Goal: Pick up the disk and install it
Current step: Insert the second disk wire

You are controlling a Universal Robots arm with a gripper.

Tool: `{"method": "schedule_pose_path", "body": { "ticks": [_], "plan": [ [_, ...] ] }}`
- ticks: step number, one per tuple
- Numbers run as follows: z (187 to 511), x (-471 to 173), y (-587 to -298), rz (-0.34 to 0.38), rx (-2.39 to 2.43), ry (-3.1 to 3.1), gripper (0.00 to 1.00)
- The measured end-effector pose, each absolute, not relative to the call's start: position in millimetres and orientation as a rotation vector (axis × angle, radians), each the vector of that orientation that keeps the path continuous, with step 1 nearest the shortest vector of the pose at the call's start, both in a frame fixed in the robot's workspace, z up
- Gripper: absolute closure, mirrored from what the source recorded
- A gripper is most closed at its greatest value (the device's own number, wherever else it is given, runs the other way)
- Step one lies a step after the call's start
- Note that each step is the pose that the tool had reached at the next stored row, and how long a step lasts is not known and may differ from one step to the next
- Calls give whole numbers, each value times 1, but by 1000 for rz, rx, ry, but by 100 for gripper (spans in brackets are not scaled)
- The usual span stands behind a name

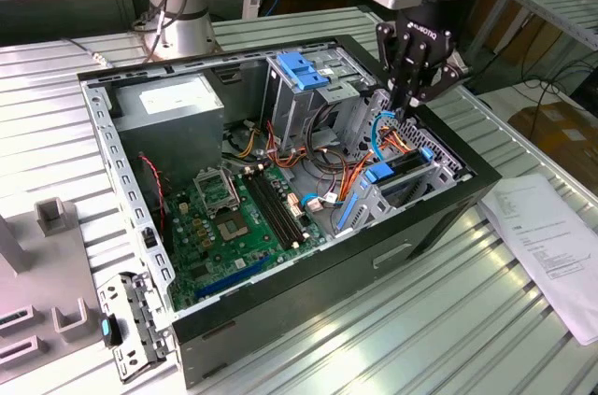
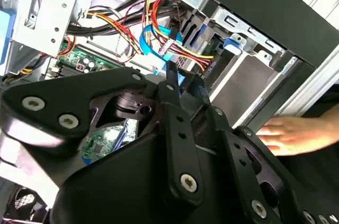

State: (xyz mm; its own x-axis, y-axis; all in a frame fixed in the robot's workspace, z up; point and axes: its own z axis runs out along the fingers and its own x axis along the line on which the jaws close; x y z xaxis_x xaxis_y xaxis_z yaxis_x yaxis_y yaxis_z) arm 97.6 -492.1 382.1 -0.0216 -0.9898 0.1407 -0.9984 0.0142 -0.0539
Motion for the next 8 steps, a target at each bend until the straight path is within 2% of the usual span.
{"method": "schedule_pose_path", "body": {
  "ticks": [3,4,5,6,8],
  "plan": [
    [378,98,-488,238,2139,-2177,71],
    [377,98,-488,243,2137,-2174,78],
    [376,98,-487,248,2134,-2171,78],
    [374,98,-487,252,2132,-2169,89],
    [374,98,-487,252,2132,-2169,89]
  ]
}}
